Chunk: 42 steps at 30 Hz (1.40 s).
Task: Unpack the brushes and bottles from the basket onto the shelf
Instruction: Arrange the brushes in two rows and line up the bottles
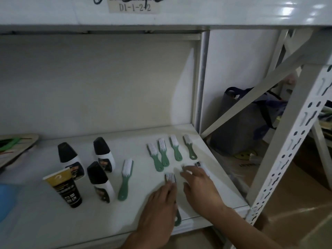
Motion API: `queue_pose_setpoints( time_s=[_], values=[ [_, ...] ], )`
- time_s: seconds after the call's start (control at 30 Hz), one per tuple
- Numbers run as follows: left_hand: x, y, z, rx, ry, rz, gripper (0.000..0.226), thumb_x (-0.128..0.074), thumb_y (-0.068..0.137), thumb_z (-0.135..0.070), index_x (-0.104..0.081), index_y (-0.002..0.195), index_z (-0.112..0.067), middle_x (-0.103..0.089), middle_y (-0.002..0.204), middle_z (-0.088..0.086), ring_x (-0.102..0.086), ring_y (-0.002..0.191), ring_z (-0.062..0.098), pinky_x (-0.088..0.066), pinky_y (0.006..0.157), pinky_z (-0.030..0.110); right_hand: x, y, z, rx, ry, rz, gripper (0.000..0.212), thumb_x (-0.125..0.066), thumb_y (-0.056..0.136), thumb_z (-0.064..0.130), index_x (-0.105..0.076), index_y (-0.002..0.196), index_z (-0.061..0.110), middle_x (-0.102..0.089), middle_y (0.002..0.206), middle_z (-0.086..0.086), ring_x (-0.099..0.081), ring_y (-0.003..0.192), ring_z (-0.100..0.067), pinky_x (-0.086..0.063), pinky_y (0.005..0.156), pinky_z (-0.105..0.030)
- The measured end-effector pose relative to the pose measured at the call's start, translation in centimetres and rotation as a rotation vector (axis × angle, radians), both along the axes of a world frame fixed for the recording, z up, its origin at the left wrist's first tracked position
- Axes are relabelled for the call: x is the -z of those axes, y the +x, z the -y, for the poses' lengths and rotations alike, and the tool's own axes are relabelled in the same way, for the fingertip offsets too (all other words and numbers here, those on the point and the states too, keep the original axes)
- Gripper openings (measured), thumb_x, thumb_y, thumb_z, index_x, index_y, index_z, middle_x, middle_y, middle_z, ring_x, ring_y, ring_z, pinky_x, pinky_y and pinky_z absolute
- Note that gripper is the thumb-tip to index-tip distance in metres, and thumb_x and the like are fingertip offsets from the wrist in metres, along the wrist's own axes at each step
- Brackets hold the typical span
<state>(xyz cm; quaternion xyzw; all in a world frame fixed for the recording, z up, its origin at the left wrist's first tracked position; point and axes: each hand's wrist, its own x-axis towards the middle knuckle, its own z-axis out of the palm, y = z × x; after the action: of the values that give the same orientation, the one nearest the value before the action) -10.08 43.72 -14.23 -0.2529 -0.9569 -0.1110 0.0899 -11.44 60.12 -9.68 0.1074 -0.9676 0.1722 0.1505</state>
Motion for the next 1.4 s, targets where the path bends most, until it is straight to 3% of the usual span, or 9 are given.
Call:
queue_pose_setpoints(
  time_s=[0.1, 0.27, 0.5, 0.67, 0.8, 0.9, 0.97, 1.07, 1.4],
  values=[
    [-0.3, -0.3, -2.0, -0.009, -0.016, 0.031, 0.063, -0.054, 0.076, -0.027, -0.054, 0.137, -0.012, -0.053, 0.144, 0.007, -0.052, 0.131, 0.020, -0.043, 0.108, 0.034, 0.2, 1.3, 1.3, -0.092, -0.043, 0.047, 0.038, -0.052, 0.082, 0.000, -0.068, 0.113, 0.015, -0.065, 0.117, -0.005, -0.060, 0.107, -0.024, -0.048, 0.092, -0.030],
    [-1.9, -3.8, -1.4, -0.144, 0.196, 0.033, 0.056, -0.039, 0.089, -0.020, -0.037, 0.144, -0.018, -0.039, 0.149, -0.001, -0.038, 0.136, 0.020, -0.031, 0.113, 0.033, -0.1, 3.1, 2.0, -0.057, -0.078, 0.080, 0.035, -0.050, 0.083, 0.012, -0.061, 0.117, 0.014, -0.063, 0.119, -0.004, -0.057, 0.107, -0.025, -0.047, 0.091, -0.034],
    [-1.4, -8.5, 0.6, -0.206, -0.025, 0.097, 0.041, -0.039, 0.094, -0.014, -0.049, 0.132, -0.005, -0.049, 0.138, 0.009, -0.044, 0.129, 0.025, -0.038, 0.109, 0.035, 1.2, 3.9, 2.9, -0.114, 0.146, 0.223, 0.040, -0.047, 0.088, 0.016, -0.057, 0.126, 0.007, -0.035, 0.153, -0.006, -0.035, 0.132, -0.025, -0.034, 0.107, -0.029],
    [-1.7, -9.0, 1.9, -0.245, -0.051, 0.084, 0.053, -0.035, 0.096, -0.015, -0.032, 0.147, -0.002, -0.036, 0.154, 0.013, -0.032, 0.143, 0.026, -0.029, 0.117, 0.035, 1.5, 4.4, 2.5, -0.134, 0.140, 0.112, 0.030, -0.081, 0.049, 0.014, -0.076, 0.079, 0.014, -0.072, 0.109, -0.003, -0.070, 0.089, -0.019, -0.054, 0.073, -0.017],
    [-2.1, -5.7, 2.9, -0.316, -0.060, 0.047, 0.060, -0.038, 0.093, -0.010, -0.023, 0.150, -0.004, -0.026, 0.158, 0.014, -0.021, 0.147, 0.030, -0.019, 0.122, 0.041, 1.9, 3.9, 2.6, -0.165, 0.179, 0.160, 0.033, -0.067, 0.062, 0.006, -0.073, 0.094, 0.005, -0.067, 0.122, -0.011, -0.065, 0.105, -0.029, -0.052, 0.088, -0.025],
    [-1.5, -2.3, 4.4, -0.431, -0.121, 0.119, 0.061, -0.035, 0.097, -0.027, -0.018, 0.152, -0.005, -0.015, 0.162, 0.015, -0.010, 0.149, 0.035, -0.013, 0.122, 0.048, 1.8, 4.3, 2.6, -0.122, 0.197, 0.132, 0.032, -0.077, 0.049, 0.013, -0.075, 0.081, 0.015, -0.073, 0.109, -0.005, -0.069, 0.091, -0.019, -0.055, 0.078, -0.018],
    [-1.3, -1.1, 5.0, -0.487, -0.123, 0.173, 0.063, -0.029, 0.100, -0.038, -0.016, 0.153, -0.005, -0.011, 0.163, 0.018, -0.007, 0.149, 0.038, -0.011, 0.122, 0.050, 1.8, 4.4, 2.9, -0.127, 0.174, 0.169, 0.034, -0.068, 0.066, 0.009, -0.072, 0.100, 0.010, -0.064, 0.128, -0.009, -0.060, 0.111, -0.025, -0.049, 0.094, -0.022],
    [-1.7, -0.8, 5.1, -0.502, -0.052, 0.220, 0.065, -0.025, 0.102, -0.042, -0.013, 0.153, -0.003, -0.008, 0.163, 0.019, -0.004, 0.150, 0.035, -0.009, 0.123, 0.047, 2.0, 4.2, 3.0, -0.139, 0.154, 0.186, 0.039, -0.048, 0.082, 0.005, -0.059, 0.120, 0.007, -0.044, 0.147, -0.007, -0.039, 0.128, -0.026, -0.034, 0.108, -0.027],
    [-0.8, 4.3, 5.9, -0.213, 0.006, 0.156, 0.059, -0.038, 0.098, -0.027, -0.022, 0.153, -0.011, -0.019, 0.162, 0.002, -0.017, 0.147, 0.018, -0.013, 0.121, 0.027, 1.6, 4.5, 2.9, -0.141, 0.177, 0.189, 0.036, -0.046, 0.083, 0.005, -0.059, 0.116, 0.008, -0.043, 0.148, -0.009, -0.041, 0.122, -0.028, -0.035, 0.105, -0.030]
  ],
)
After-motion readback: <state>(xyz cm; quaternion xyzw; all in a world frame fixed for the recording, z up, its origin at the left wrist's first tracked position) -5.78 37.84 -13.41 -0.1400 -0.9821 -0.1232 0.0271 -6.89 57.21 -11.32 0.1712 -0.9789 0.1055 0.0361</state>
